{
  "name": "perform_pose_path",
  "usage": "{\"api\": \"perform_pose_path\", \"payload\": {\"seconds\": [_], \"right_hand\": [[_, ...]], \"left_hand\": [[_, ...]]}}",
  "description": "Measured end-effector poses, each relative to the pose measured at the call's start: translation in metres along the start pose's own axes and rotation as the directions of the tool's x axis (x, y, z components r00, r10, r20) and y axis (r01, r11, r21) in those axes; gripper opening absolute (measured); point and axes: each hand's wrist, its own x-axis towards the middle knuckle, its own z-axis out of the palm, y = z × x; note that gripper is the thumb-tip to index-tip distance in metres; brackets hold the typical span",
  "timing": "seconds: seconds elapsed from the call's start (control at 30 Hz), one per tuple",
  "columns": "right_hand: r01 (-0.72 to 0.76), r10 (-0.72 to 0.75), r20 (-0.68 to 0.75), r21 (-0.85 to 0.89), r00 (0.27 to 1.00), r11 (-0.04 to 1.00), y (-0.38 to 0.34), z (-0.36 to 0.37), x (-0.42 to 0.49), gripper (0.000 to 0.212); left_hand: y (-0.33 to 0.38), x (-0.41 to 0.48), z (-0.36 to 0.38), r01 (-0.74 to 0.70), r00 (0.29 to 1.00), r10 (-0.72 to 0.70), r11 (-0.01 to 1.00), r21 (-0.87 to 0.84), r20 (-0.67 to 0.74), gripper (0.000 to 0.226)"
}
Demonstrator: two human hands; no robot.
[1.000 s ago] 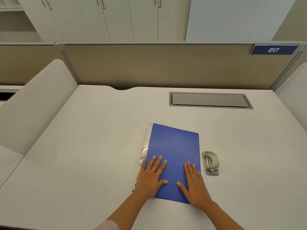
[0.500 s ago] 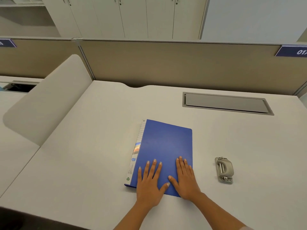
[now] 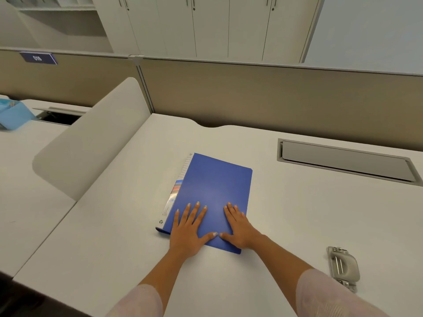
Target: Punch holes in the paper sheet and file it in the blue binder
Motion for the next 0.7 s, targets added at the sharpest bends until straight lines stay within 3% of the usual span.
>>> {"api": "perform_pose_path", "payload": {"seconds": [0.17, 0.33, 0.7], "right_hand": [[-0.033, 0.032, -0.045, -0.031, 0.998, 0.999, -0.007, -0.007, 0.029, 0.109], [-0.053, 0.050, -0.084, -0.028, 0.995, 0.998, -0.008, -0.012, 0.054, 0.075], [-0.054, 0.049, -0.109, -0.041, 0.993, 0.998, -0.001, -0.015, 0.078, 0.073]], "left_hand": [[-0.022, 0.038, -0.010, -0.003, 0.999, 0.004, 1.000, -0.030, 0.048, 0.085], [-0.039, 0.069, -0.013, -0.010, 0.999, 0.013, 0.999, -0.050, 0.045, 0.085], [-0.048, 0.095, -0.013, -0.048, 0.998, 0.049, 0.998, -0.028, 0.029, 0.086]]}}
